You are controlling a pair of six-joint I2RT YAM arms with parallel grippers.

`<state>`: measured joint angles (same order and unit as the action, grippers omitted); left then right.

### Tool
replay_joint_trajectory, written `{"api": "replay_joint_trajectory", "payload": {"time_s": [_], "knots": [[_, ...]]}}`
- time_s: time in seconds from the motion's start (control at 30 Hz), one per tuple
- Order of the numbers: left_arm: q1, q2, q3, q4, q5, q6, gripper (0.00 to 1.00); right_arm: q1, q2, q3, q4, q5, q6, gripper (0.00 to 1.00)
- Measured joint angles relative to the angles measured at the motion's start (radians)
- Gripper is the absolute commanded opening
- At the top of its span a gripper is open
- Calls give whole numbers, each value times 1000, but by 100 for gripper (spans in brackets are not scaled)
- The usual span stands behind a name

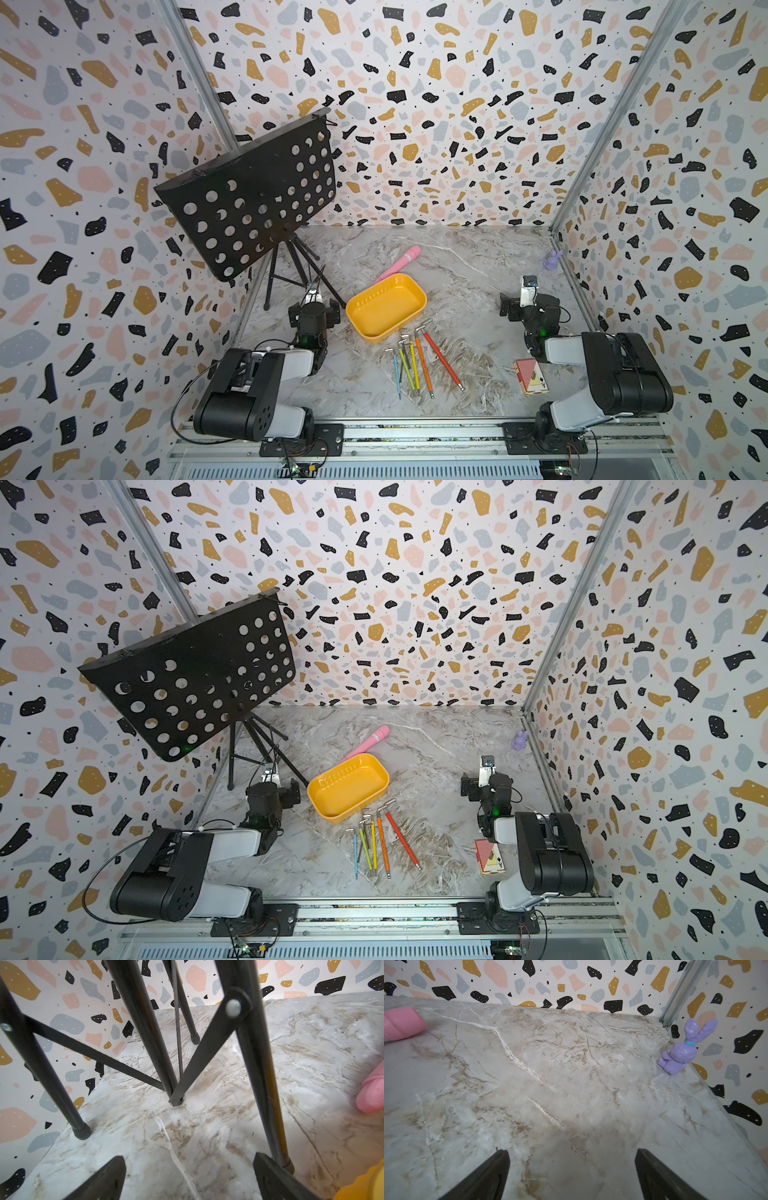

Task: Put the hex key on the desktop into the storage box
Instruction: Pick up the Allen key from the center of the board.

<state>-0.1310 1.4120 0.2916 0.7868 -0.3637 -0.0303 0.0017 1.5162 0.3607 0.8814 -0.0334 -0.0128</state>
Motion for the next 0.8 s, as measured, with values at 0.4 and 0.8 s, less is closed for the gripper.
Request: {"api": "replay_joint_trajectory", "payload": {"time_s": [0.4,0.8], "knots": [[-109,-297,129,-241,-54,42,100,0,-240,158,-321,68,85,100],[-201,-441,426,-650,-64,-37,100,0,-438,483,-703,29,290,100]]}}
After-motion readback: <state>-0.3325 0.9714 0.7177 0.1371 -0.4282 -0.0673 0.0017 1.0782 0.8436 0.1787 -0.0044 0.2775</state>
